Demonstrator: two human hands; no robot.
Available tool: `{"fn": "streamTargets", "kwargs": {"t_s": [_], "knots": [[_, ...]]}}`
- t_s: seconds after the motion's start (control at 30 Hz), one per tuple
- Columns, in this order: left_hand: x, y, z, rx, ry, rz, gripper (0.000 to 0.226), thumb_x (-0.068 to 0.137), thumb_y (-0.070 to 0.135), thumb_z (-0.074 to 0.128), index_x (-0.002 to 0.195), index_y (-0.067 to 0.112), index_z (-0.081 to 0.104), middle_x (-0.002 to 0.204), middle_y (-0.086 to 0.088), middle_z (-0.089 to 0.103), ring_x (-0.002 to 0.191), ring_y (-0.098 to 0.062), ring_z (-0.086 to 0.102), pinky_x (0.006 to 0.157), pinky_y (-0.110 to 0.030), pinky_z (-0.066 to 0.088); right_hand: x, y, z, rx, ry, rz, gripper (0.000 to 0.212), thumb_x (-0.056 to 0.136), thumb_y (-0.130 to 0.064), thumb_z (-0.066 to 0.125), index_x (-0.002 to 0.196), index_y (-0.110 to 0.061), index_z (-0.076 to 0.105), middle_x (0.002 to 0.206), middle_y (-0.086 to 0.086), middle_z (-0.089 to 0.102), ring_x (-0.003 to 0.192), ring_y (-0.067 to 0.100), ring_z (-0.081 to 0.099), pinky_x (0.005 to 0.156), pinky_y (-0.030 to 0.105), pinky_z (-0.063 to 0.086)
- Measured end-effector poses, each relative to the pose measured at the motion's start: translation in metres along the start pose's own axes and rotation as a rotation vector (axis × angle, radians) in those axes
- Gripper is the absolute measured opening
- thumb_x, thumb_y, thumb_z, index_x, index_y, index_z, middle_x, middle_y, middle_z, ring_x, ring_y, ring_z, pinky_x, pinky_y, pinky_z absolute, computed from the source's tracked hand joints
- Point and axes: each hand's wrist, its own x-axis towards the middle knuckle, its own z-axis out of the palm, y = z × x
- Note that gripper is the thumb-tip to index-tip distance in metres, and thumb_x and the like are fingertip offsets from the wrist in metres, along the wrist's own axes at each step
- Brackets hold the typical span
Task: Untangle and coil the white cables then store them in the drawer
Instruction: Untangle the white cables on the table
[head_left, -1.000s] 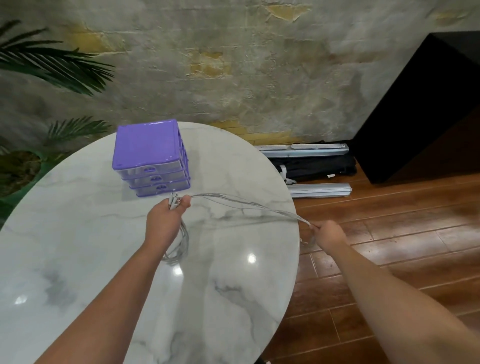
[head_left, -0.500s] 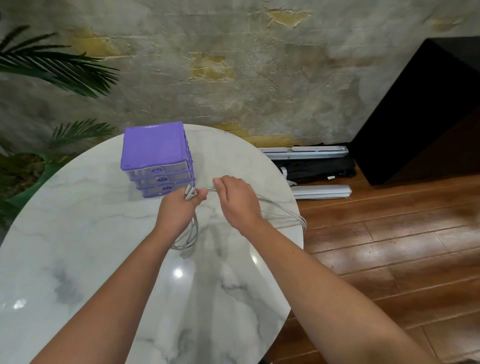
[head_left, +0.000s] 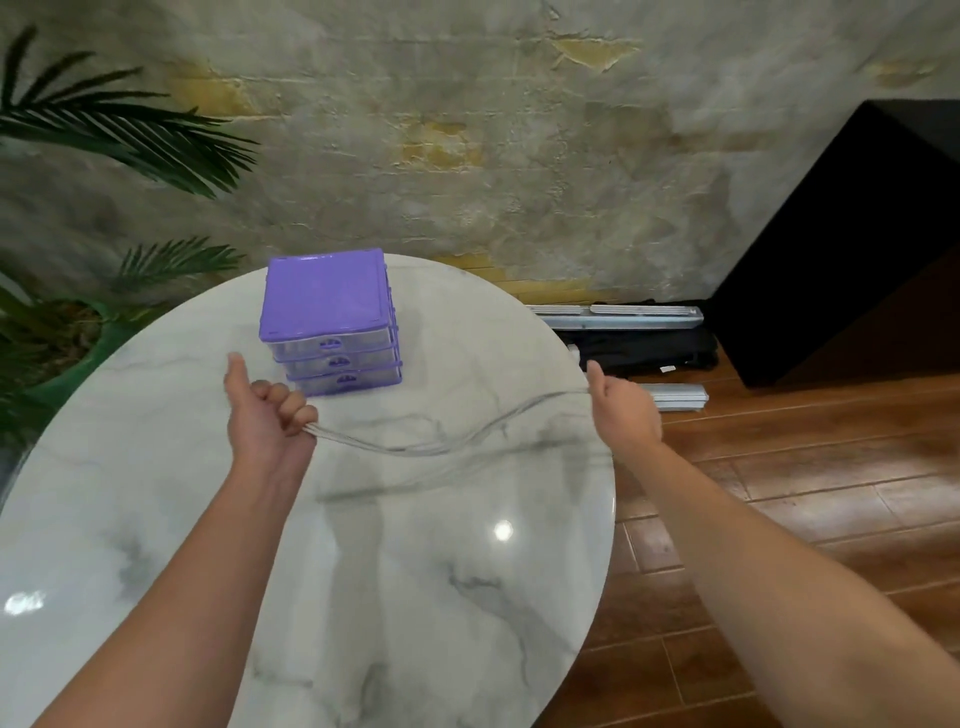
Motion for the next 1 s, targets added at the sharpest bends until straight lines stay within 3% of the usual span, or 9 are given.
{"fn": "streamTargets", "kwargs": {"t_s": [0.13,0.2,0.27,0.43,0.53,0.67,0.8,0.9,1.0], "knots": [[0.008,0.002,-0.019,-0.19,0.052,-0.04,0.053,0.09,0.049,0.052,0.056,0.023,0.021,0.057,0.005,0.01,0.045,-0.013,0.011,0.04,-0.021,0.011,-0.001,0.02,0.011,-0.216,-0.083,0.018,0.022,0.103,-0.03,0.03,0.105,-0.015,0.047,0.095,0.015,0.065,0.088,0.034,0.061,0.079,0.043,0.047],[0.01,0.001,-0.023,-0.253,0.081,-0.044,0.054,0.092,0.046,0.048,0.052,0.021,0.021,0.056,0.005,0.01,0.044,-0.014,0.012,0.04,-0.021,0.012,-0.002,0.018,0.023,-0.323,-0.138,0.045,0.043,0.097,-0.017,0.042,0.139,-0.022,0.035,0.103,0.006,0.064,0.096,0.027,0.06,0.085,0.037,0.043],[0.01,-0.001,-0.025,-0.325,0.111,-0.05,0.055,0.092,0.044,0.046,0.049,0.02,0.021,0.055,0.004,0.01,0.044,-0.015,0.012,0.04,-0.021,0.011,-0.006,0.019,0.033,-0.406,-0.191,0.031,0.059,0.096,-0.013,0.044,0.15,-0.025,0.022,0.113,0.004,0.06,0.107,0.026,0.055,0.094,0.037,0.04],[0.006,0.003,-0.019,-0.416,0.108,-0.049,0.055,0.092,0.042,0.047,0.048,0.019,0.022,0.055,0.004,0.01,0.043,-0.015,0.012,0.039,-0.021,0.011,-0.012,-0.02,0.052,-0.486,-0.158,-0.025,0.037,0.097,-0.018,0.03,0.118,-0.018,0.062,0.117,0.012,0.056,0.111,0.033,0.048,0.091,0.041,0.039],[0.003,0.006,-0.01,-0.422,0.07,-0.05,0.055,0.093,0.042,0.046,0.049,0.019,0.022,0.055,0.004,0.011,0.043,-0.014,0.012,0.038,-0.021,0.011,-0.025,-0.096,0.072,-0.045,-0.129,-0.335,0.047,0.091,-0.024,0.025,0.102,-0.012,0.069,0.105,0.017,0.064,0.104,0.034,0.053,0.086,0.041,0.041],[0.001,0.009,0.001,-0.432,0.011,-0.06,0.055,0.093,0.043,0.045,0.05,0.019,0.021,0.053,0.004,0.01,0.042,-0.014,0.01,0.038,-0.021,0.011,-0.075,-0.183,0.07,0.341,-0.342,-0.509,0.045,0.099,-0.053,0.03,0.102,-0.023,0.063,0.103,0.001,0.068,0.098,0.023,0.058,0.084,0.038,0.046],[0.002,0.013,0.002,-0.46,-0.002,-0.072,0.055,0.092,0.043,0.046,0.049,0.02,0.022,0.052,0.005,0.01,0.041,-0.013,0.01,0.038,-0.02,0.01,-0.083,-0.189,0.068,0.202,-0.259,-0.516,0.051,0.1,-0.056,0.026,0.07,-0.019,0.043,0.066,-0.004,0.051,0.069,0.021,0.05,0.064,0.034,0.039],[-0.001,0.007,-0.001,-0.465,-0.014,-0.086,0.052,0.092,0.04,0.047,0.05,0.02,0.023,0.051,0.005,0.011,0.04,-0.012,0.011,0.038,-0.02,0.01,-0.079,-0.182,0.067,0.132,-0.28,-0.5,0.053,0.099,-0.059,0.026,0.062,-0.022,0.036,0.065,-0.005,0.051,0.068,0.021,0.049,0.064,0.034,0.039],[-0.007,0.003,-0.004,-0.387,-0.026,-0.077,0.048,0.091,0.038,0.048,0.053,0.021,0.023,0.051,0.005,0.011,0.041,-0.012,0.011,0.039,-0.021,0.011,-0.081,-0.189,0.06,0.239,-0.417,-0.449,0.051,0.095,-0.066,0.026,0.075,-0.025,0.049,0.075,-0.007,0.061,0.075,0.019,0.057,0.07,0.036,0.045]]}}
